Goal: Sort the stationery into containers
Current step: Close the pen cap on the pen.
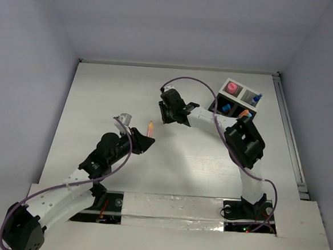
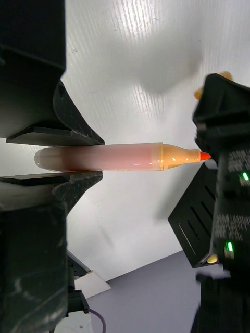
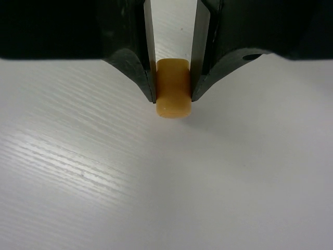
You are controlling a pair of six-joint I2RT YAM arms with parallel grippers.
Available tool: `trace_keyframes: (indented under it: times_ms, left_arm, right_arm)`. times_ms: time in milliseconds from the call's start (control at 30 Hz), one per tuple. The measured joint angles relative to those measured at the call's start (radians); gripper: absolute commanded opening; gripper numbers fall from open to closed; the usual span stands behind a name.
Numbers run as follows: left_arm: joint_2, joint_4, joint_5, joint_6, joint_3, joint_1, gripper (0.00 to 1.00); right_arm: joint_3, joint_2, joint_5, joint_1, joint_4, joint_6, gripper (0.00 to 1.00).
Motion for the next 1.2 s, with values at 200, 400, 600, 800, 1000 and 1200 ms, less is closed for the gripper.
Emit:
trace_keyframes:
  times_ms: [200, 400, 600, 800, 1000, 1200]
  left_arm:
    - [0.073, 0.082, -0.001, -0.004, -0.016, -0.002, 0.00]
    - [0.178, 0.180, -0.002, -0.001, -0.028, -0.013, 0.00]
    - [0.286, 0.255, -0.007, 0.027, -0.027, -0.013, 0.00]
    - [0.339, 0.305, -0.011, 0.049, -0.015, -0.013, 0.00]
    - [0.377, 0.349, -0.009, 0.050, 0.016, -0.013, 0.00]
    - [0.409, 0.373, 0.000, 0.050, 0.034, -0.013, 0.00]
  right_arm:
    - [-0.081, -0.185, 0.014, 0.000, 0.090, 0.044, 0.00]
    - [-0.141, -0.331, -0.017, 0.000, 0.197, 0.105, 0.00]
    - [-0.198, -0.362, -0.102, 0.000, 0.288, 0.175, 0.00]
    - [-0.250, -0.362, -0.136, 0.000, 0.313, 0.214, 0.00]
    - [-0.281, -0.369, -0.142, 0.011, 0.354, 0.239, 0.00]
    - [-0.312, -0.375, -0.142, 0.029, 0.394, 0.255, 0.00]
